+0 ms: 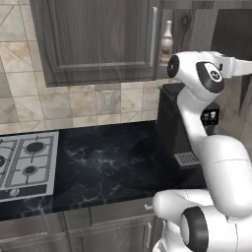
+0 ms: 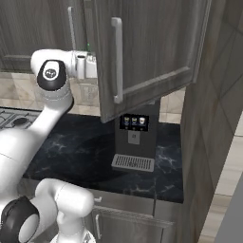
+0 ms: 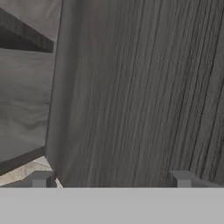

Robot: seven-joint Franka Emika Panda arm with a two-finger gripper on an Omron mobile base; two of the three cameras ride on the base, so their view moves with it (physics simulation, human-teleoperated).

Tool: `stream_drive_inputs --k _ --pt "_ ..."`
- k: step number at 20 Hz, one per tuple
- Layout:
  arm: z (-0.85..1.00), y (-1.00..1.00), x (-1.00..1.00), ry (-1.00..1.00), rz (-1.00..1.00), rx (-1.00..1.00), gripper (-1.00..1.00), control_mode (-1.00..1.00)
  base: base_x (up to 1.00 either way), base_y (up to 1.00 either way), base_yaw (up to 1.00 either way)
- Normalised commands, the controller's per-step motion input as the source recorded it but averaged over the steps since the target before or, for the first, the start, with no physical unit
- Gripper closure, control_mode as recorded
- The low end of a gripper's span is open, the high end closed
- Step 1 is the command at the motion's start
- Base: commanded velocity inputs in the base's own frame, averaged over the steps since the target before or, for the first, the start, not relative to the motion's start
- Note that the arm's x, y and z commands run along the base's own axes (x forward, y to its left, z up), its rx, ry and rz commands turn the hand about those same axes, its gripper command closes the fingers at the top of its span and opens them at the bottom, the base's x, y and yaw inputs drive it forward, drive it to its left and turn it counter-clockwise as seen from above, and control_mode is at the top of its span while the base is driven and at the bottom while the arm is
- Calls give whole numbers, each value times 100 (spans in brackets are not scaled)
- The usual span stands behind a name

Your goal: Open the cabinet directly in front. Then move the liquor and the mug to the dining counter with the jar on it.

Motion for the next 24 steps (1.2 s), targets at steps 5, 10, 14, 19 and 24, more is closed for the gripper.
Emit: stream_drive_inputs --k 5,10,14,19,24 --pt "0 -100 -49 0 -3 1 -100 -100 0 0 0" --pt "0 -100 -24 -1 -2 0 -100 -100 0 0 0" --pt "0 -62 0 -3 5 2 -100 -100 0 0 0" --pt "0 3 -5 -1 0 0 -100 -100 0 0 0" --pt "0 85 -34 -7 12 0 -100 -100 0 0 0"
